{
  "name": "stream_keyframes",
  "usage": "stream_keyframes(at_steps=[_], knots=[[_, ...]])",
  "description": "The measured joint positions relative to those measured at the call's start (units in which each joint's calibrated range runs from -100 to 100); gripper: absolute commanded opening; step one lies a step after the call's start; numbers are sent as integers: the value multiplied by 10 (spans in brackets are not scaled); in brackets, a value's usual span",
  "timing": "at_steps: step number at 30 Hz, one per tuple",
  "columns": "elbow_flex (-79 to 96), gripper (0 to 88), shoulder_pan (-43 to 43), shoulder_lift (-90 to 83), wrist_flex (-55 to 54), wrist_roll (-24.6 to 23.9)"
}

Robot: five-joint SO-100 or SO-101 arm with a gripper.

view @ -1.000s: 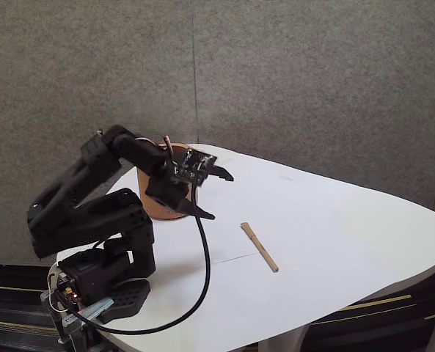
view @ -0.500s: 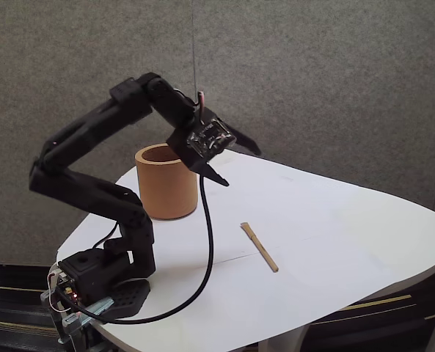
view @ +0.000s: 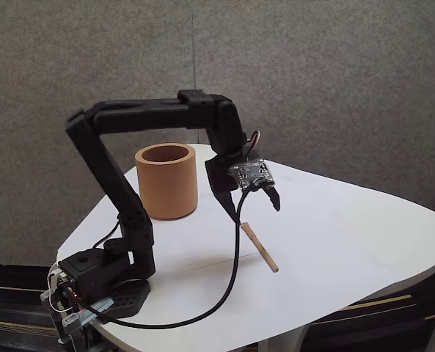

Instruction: Grab the pen and put it in the pen holder.

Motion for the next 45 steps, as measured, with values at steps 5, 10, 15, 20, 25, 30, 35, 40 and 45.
stream_keyframes(at_steps=[5,10,15,20,25,30,35,40,45], knots=[[-4,341,1,59,-2,0],[-14,341,0,135,-3,1],[-69,341,1,198,-5,1],[-106,341,3,237,-4,1],[-107,341,3,252,-4,1],[-121,341,0,298,-4,1],[-136,341,0,320,-4,1],[-139,341,0,320,-4,1],[-139,341,0,321,-4,1]])
